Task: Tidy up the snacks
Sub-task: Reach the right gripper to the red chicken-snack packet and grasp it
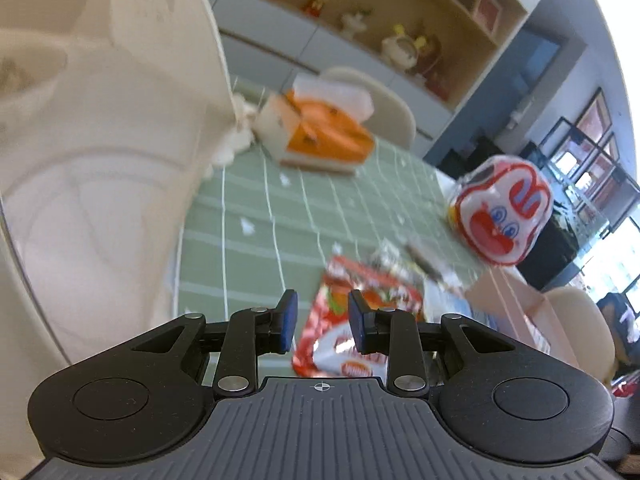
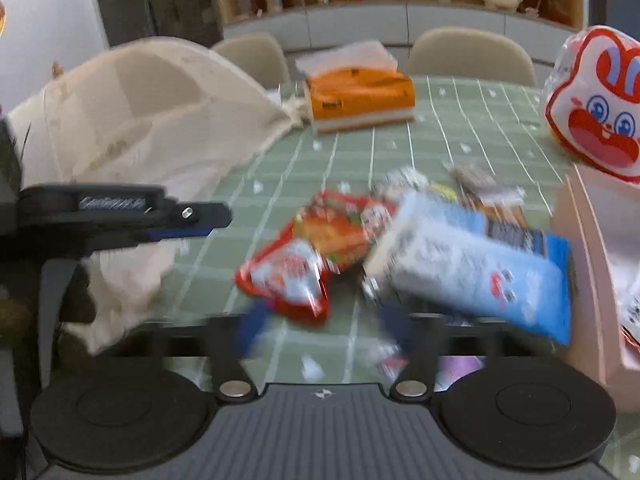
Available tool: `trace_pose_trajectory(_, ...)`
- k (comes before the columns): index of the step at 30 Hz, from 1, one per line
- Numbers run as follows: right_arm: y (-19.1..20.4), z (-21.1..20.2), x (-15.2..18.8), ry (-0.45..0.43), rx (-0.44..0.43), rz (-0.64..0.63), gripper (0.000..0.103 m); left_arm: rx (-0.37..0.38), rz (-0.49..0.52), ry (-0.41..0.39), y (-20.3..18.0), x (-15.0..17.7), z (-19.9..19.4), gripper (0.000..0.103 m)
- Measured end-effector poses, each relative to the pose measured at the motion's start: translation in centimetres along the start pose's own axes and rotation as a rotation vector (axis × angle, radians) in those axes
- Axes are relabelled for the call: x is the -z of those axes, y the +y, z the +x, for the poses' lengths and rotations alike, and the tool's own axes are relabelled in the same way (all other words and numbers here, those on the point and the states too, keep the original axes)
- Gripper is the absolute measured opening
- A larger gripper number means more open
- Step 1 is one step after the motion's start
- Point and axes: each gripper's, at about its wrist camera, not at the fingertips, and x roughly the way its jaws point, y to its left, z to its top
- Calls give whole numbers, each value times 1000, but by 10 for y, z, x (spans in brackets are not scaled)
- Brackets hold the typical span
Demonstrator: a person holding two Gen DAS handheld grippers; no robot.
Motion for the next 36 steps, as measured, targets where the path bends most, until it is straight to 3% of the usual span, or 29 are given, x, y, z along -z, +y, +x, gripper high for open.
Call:
trace_pose_trajectory(4, 15, 38, -13, 24, -13, 125, 81, 3, 26, -106, -6, -8, -22, 31)
trace_pose_trajectory(6, 28, 59, -17, 42, 55, 127, 83, -15, 40, -143, -7, -8, -27, 31)
trace_pose_trajectory(8, 37, 82, -18, 89, 156, 90, 84, -14, 37, -131, -6, -11, -26, 31)
trace_pose_trajectory(9, 42, 87, -17, 68, 196, 58, 83, -10, 31, -121, -4, -12, -25, 31)
trace_pose_trajectory(11, 47, 90, -14, 59, 220, 1, 79, -3, 30, -100, -3, -11, -21, 31)
trace_pose_trajectory(12, 48, 87, -11, 52, 205, -12, 69, 0, 33, -91, -3, -11, -20, 31)
trace_pose_trajectory(15, 44, 67, -4, 52, 176, -34, 55, 14, 54, -66, -6, -9, -15, 31)
trace_pose_trajectory(18, 38, 42, 7, 69, 131, -41, 48, 17, 90, -49, -12, -5, -11, 31)
trace_pose_trajectory(24, 23, -12, 48, 88, 74, -27, 46, 32, 155, -3, -25, 7, -5, 31)
trace_pose_trajectory(28, 2, -43, 72, 64, 36, 27, 48, 79, 172, 101, -29, 19, 8, 31)
trace_pose_trajectory(30, -11, -56, 81, 37, 24, 56, 55, 109, 173, 154, -32, 26, 10, 31)
trace_pose_trajectory(32, -23, -68, 86, -4, 28, 75, 60, 149, 173, 197, -33, 35, 6, 31)
trace_pose_trajectory(36, -45, -72, 87, -36, 71, 111, 58, 178, 171, 260, -31, 57, -2, 31)
